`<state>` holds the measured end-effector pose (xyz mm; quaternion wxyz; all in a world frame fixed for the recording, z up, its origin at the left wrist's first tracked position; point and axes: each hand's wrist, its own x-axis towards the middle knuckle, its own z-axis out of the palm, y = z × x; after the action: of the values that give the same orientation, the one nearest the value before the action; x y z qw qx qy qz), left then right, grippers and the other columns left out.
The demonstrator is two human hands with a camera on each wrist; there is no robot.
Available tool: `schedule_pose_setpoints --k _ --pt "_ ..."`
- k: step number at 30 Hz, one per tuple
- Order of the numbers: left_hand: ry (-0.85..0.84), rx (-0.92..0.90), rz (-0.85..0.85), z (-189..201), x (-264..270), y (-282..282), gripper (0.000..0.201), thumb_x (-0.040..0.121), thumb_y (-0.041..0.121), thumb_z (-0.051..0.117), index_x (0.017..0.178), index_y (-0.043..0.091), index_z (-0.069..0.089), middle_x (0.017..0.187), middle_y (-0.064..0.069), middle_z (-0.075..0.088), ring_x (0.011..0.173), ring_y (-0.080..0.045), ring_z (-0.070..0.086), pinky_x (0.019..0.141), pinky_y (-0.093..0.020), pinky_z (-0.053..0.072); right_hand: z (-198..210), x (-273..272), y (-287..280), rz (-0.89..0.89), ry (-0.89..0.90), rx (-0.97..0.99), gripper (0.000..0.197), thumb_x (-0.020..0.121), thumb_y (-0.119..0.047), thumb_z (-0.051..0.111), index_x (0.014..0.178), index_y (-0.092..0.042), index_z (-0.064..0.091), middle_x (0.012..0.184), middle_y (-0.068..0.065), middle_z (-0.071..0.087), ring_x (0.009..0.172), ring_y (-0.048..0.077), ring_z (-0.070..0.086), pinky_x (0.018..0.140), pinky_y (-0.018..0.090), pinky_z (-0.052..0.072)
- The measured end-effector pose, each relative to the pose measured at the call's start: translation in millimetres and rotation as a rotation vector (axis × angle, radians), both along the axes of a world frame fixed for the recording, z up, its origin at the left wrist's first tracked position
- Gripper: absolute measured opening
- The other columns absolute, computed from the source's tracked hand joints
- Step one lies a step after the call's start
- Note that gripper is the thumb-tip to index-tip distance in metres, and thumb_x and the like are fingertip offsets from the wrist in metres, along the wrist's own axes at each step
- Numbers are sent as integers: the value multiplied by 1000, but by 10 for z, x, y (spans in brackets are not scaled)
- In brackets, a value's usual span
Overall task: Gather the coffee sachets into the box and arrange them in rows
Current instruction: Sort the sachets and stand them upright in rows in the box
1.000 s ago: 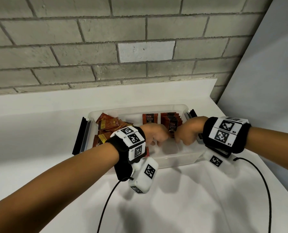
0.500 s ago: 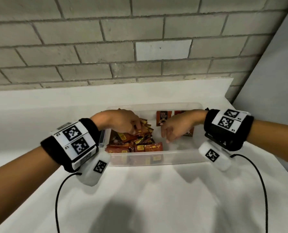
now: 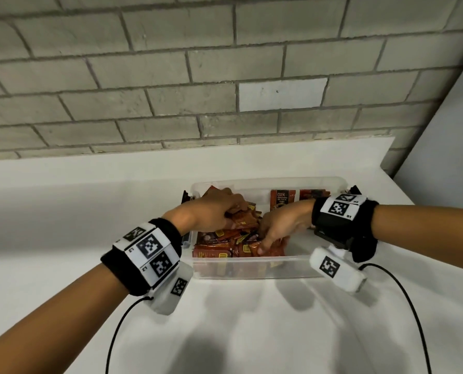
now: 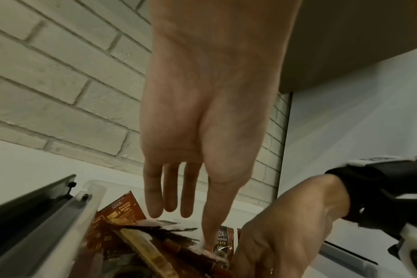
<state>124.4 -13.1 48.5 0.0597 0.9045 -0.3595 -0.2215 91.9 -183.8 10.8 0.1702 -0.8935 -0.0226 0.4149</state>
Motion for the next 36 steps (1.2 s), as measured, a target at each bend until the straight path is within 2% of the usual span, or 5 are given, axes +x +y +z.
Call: schedule_pose_setpoints --k 6,18,23,32,36 --pt "3 29 -27 -73 26 -76 42 96 15 48 137 21 44 131 -5 47 122 -25 42 99 -35 39 48 -39 -123 -5 -126 120 17 86 -25 67 77 -23 53 86 -4 58 89 18 54 79 30 44" --pt "243 -587 315 121 -313 31 52 90 61 37 126 25 49 120 6 59 107 -9 58 86 -22 48 633 -201 -487 -251 -111 627 24 90 -9 60 113 -6 58 105 7 69 94 16 68 72 21 55" --pt "1022 -1079 484 215 -544 -108 44 81 25 63 121 7 58 116 -14 67 105 -24 66 89 -37 55 813 -290 -408 -252 -174 796 37 90 -12 57 125 -1 53 120 13 64 110 21 63 95 28 51" --pt "846 -1086 651 272 -523 193 32 80 -6 63 112 -3 60 104 -19 71 93 -27 70 77 -31 59 536 -250 -259 -345 -162 550 66 85 -64 31 95 -4 55 88 9 56 83 23 54 82 32 49" --pt "885 -1181 784 216 -487 394 33 71 -3 65 105 -3 63 96 -18 73 81 -24 72 66 -28 60 260 -321 -191 -52 149 242 80 85 -72 22 135 -13 45 138 8 47 124 20 47 108 32 37"
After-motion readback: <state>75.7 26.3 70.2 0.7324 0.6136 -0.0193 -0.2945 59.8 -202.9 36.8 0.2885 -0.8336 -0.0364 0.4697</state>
